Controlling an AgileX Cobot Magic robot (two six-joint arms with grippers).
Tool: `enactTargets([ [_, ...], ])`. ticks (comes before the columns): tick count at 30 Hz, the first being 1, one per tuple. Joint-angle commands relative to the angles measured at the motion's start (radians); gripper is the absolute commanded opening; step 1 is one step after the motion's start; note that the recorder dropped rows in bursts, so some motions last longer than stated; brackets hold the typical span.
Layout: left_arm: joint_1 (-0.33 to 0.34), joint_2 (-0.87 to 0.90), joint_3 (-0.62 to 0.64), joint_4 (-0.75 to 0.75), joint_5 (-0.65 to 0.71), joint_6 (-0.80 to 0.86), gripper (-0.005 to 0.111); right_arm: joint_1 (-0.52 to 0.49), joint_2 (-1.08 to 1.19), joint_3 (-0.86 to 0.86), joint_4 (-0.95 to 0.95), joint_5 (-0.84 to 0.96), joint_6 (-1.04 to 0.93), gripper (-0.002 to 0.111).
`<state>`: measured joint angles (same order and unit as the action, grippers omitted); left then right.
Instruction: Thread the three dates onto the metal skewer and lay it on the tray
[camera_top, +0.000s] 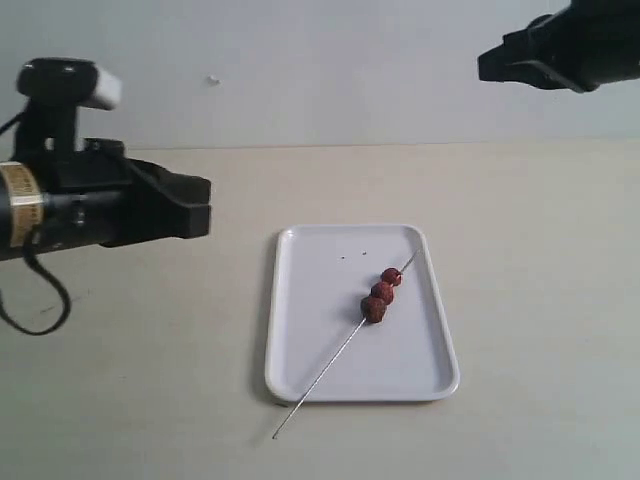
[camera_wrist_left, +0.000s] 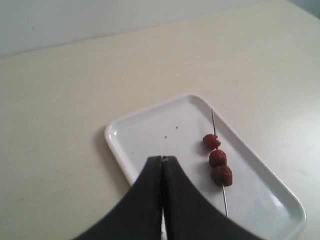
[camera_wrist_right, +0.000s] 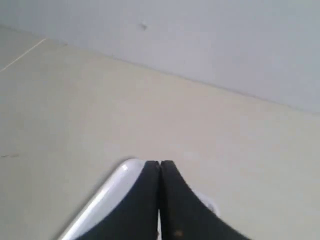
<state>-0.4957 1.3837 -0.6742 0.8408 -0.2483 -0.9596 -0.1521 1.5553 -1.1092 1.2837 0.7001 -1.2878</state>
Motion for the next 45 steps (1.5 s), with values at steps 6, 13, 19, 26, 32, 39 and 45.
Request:
enactTargets([
  [6, 0.183, -0.276, 0.308, -0.494, -0.205, 0.484, 0.0, 0.001, -0.418, 0.413, 0.461, -0.221, -0.507, 0.0],
  [13, 0.186, -0.719, 0.538, -0.514, -0.19, 0.504, 0.0, 0.001, -0.874, 0.645, 0.461, -0.209, -0.461, 0.0],
  [19, 0.186, -1.107, 0.618, -0.512, 0.136, 0.496, 0.0, 0.001, -1.179, 0.82, 0.461, -0.204, -0.453, 0.0],
  [26, 0.186, -1.262, 0.642, -0.502, 0.183, 0.47, 0.0, 0.001, -1.289, 0.906, 0.461, -0.2, -0.453, 0.0],
  [32, 0.186, -1.264, 0.642, -0.502, 0.185, 0.48, 0.0, 0.001, -1.289, 0.906, 0.461, -0.2, -0.453, 0.0],
  [39, 0.186, -1.264, 0.642, -0.502, 0.185, 0.48, 0.0, 0.001, -1.289, 0.906, 0.461, -0.2, -0.453, 0.0],
  [45, 0.186, -1.264, 0.642, -0.502, 0.185, 0.48, 0.0, 0.001, -1.289, 0.906, 0.461, -0.209, -0.476, 0.0],
])
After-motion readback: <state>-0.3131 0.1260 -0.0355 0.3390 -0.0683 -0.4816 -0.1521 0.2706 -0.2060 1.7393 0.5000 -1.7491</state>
